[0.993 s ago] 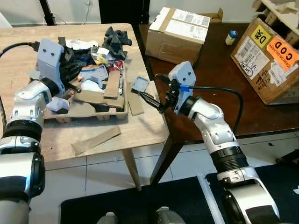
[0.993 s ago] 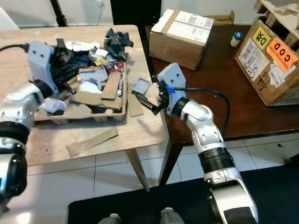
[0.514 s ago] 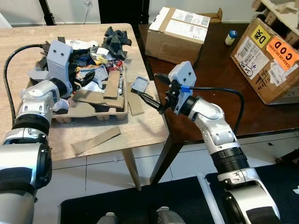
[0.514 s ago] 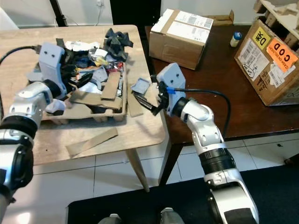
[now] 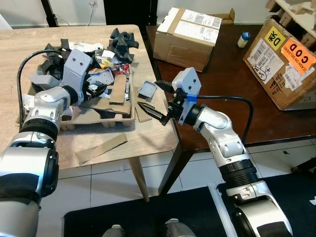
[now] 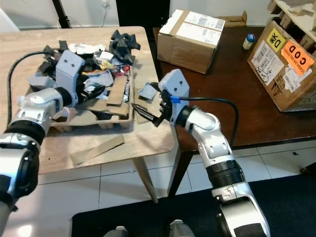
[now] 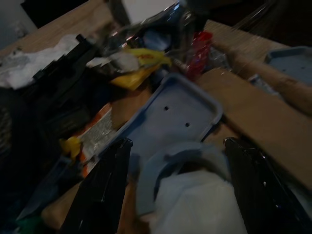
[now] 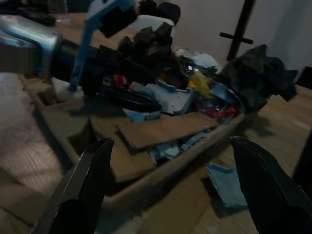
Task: Picking trash to rubbish bin
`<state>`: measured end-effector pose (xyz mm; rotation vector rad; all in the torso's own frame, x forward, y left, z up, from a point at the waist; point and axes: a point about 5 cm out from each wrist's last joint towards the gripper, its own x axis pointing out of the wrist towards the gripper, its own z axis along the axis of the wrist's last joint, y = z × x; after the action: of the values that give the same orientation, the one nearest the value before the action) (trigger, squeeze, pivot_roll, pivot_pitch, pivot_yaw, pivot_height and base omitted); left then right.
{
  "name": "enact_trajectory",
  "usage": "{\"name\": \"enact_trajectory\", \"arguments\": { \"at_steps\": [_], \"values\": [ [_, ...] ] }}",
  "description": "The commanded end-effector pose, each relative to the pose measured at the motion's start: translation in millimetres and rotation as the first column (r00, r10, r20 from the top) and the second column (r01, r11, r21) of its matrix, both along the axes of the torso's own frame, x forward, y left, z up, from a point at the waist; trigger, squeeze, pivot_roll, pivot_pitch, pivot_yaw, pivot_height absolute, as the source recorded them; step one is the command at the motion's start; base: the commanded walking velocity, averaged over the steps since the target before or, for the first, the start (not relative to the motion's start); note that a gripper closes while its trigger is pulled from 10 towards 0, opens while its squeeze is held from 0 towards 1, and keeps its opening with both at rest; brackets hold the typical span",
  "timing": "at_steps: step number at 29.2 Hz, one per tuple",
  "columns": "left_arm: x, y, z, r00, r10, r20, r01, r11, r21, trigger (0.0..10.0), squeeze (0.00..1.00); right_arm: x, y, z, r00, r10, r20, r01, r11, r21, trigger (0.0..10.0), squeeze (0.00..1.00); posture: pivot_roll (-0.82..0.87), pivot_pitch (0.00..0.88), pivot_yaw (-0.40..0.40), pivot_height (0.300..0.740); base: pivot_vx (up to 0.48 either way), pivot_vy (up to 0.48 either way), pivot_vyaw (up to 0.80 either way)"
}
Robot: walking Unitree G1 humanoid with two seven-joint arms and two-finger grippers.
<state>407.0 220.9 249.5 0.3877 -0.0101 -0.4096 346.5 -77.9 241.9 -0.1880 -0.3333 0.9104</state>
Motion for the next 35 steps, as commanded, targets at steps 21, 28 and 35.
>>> {"name": "enact_trajectory", "arguments": {
  "at_steps": [21, 28, 35],
  "values": [
    [0.0, -0.3, 4, 1.0, -0.027, 0.007, 0.027, 0.999, -0.033, 0.0, 0.0, 3.0, 2.2, 7, 0.997, -0.083, 0.004, 0.082, 0.993, 0.082, 10.0, 0.0, 0.02, 0.214, -0.043, 0.74, 0.0, 0.0, 0.0],
    [-2.2, 7.7, 43, 0.99, -0.074, 0.122, 0.1, 0.969, -0.225, 0.0, 0.0, 4.7, -1.9, 9, 0.995, -0.103, 0.004, 0.102, 0.99, 0.096, 10.0, 0.0, 0.02, 0.219, -0.041, 0.74, 0.0, 0.0, 0.0],
    [-9.0, 19.6, 64, 0.972, -0.128, 0.197, 0.189, 0.924, -0.333, 0.0, 0.0, 7.5, -6.4, 10, 0.993, -0.122, 0.002, 0.121, 0.987, 0.104, 10.0, 0.0, 0.03, 0.224, -0.044, 0.74, 0.0, 0.0, 0.0]
  ]
}}
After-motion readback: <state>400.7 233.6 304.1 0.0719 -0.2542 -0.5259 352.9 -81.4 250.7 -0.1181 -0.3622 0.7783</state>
